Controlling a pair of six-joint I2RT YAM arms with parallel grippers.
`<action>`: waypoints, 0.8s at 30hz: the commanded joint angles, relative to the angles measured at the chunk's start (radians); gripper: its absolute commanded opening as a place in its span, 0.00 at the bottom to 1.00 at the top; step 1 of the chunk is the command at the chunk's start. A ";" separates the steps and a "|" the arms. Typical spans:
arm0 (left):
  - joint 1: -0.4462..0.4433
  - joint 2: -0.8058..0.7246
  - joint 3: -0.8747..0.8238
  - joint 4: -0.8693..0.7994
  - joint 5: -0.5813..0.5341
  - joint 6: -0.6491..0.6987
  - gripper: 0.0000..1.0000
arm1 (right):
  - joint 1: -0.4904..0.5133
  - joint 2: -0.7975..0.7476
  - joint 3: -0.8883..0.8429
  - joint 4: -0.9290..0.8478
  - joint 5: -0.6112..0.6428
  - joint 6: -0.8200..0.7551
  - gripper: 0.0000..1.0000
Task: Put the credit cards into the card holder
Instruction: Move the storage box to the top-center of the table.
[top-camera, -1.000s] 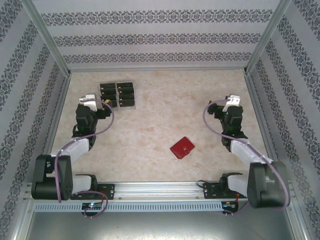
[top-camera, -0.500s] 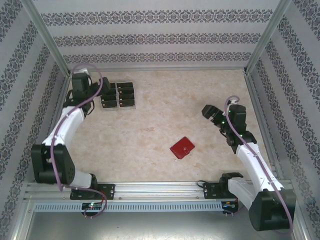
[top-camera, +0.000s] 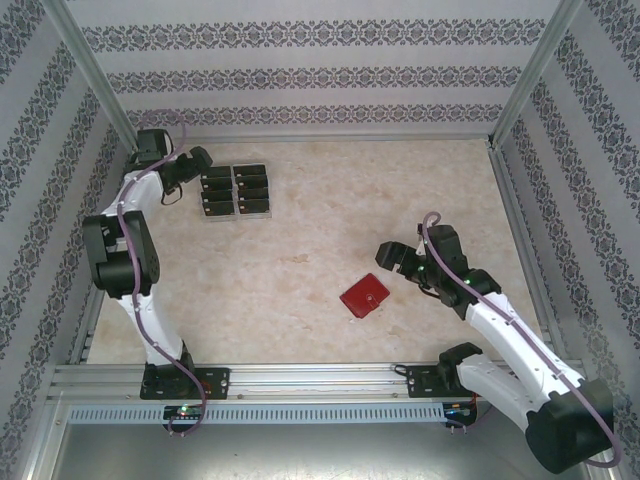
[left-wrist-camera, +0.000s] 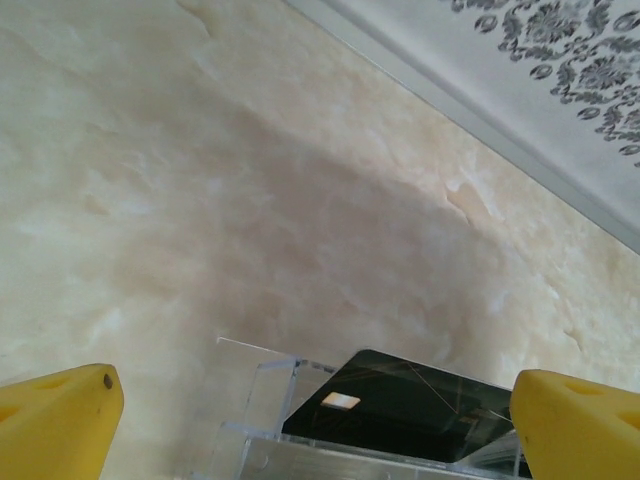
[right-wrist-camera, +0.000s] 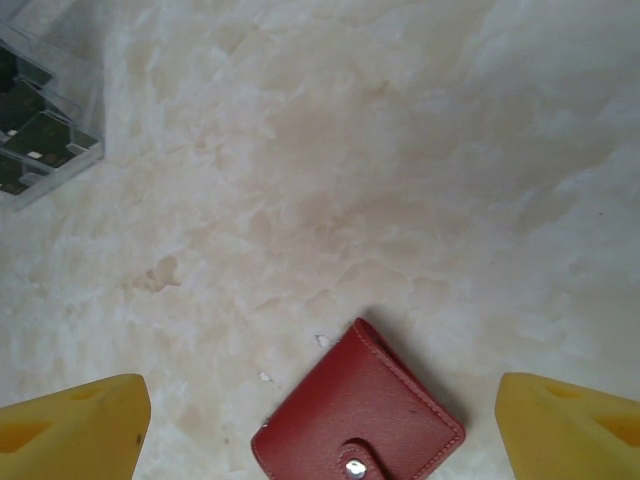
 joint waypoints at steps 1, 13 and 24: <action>0.002 0.031 0.040 0.095 0.117 -0.027 1.00 | 0.009 0.022 0.025 -0.038 0.043 -0.015 0.90; -0.016 0.114 0.026 0.260 0.244 -0.112 1.00 | 0.011 0.067 0.062 -0.028 0.052 -0.010 0.90; -0.075 0.066 -0.086 0.349 0.307 -0.146 1.00 | 0.011 0.080 0.077 -0.028 0.058 0.001 0.90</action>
